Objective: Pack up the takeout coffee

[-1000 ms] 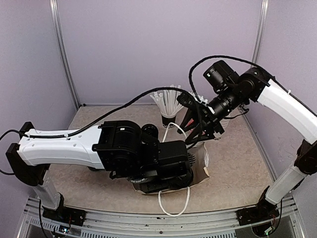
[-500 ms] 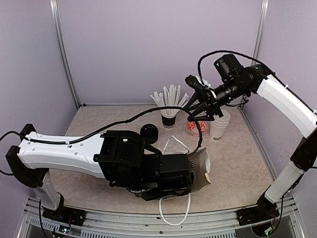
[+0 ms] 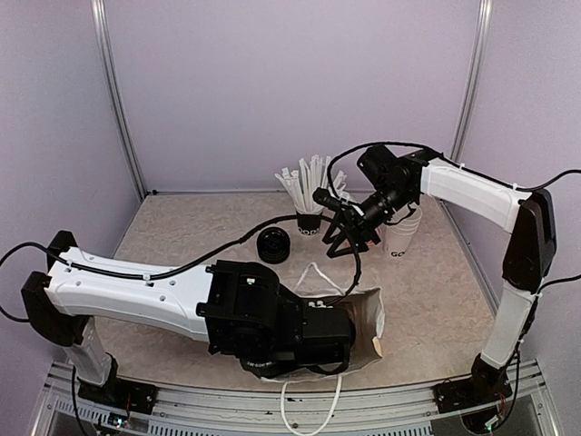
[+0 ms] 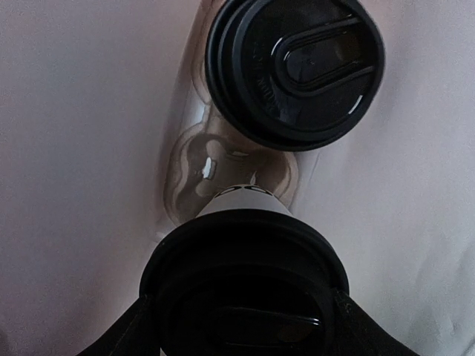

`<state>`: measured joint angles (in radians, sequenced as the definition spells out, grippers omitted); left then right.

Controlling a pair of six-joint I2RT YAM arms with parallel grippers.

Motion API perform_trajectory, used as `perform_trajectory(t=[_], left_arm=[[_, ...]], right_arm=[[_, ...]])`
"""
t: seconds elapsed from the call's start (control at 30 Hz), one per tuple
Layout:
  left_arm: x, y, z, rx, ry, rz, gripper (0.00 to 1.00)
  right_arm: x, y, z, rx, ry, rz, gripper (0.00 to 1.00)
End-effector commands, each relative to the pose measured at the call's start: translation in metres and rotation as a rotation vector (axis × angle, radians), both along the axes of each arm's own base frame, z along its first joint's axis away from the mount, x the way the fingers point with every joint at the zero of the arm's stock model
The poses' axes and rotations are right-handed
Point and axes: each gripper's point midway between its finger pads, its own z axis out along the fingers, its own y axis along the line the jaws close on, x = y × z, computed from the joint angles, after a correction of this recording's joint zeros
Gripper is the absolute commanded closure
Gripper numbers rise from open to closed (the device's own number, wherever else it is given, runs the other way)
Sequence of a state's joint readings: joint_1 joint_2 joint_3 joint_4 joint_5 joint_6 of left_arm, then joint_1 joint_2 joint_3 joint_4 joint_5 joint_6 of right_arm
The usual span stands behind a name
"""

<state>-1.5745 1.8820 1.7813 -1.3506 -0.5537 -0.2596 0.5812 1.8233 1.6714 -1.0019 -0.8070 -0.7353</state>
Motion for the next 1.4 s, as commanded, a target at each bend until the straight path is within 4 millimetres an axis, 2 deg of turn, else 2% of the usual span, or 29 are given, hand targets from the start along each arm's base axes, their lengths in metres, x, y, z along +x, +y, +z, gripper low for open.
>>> perform_trajectory(t=[0.0, 0.27, 0.47, 0.67, 0.9, 1.1, 1.37], left_arm=[[-0.005, 0.003, -0.014, 0.02, 0.01, 0.05, 0.45], [-0.008, -0.003, -0.011, -0.064, -0.03, 0.045, 0.44], [0.0, -0.001, -0.009, -0.094, -0.094, 0.018, 0.43], [0.008, 0.002, 0.002, -0.12, -0.161, 0.001, 0.4], [0.014, 0.008, -0.002, -0.11, -0.15, -0.013, 0.4], [0.02, 0.013, -0.012, -0.089, -0.117, -0.015, 0.4], [0.033, 0.013, -0.016, -0.096, -0.094, 0.004, 0.4]], right_arm=[[0.003, 0.002, -0.015, 0.012, 0.02, 0.017, 0.5], [0.0, 0.009, -0.024, 0.033, 0.056, 0.054, 0.5], [-0.003, 0.008, -0.043, 0.004, 0.055, 0.07, 0.49], [-0.005, 0.012, -0.054, -0.011, 0.064, 0.087, 0.5], [-0.009, 0.015, -0.059, -0.014, 0.083, 0.103, 0.5], [-0.013, 0.016, -0.055, -0.003, 0.098, 0.12, 0.5], [-0.017, 0.015, -0.052, 0.0, 0.112, 0.132, 0.49]])
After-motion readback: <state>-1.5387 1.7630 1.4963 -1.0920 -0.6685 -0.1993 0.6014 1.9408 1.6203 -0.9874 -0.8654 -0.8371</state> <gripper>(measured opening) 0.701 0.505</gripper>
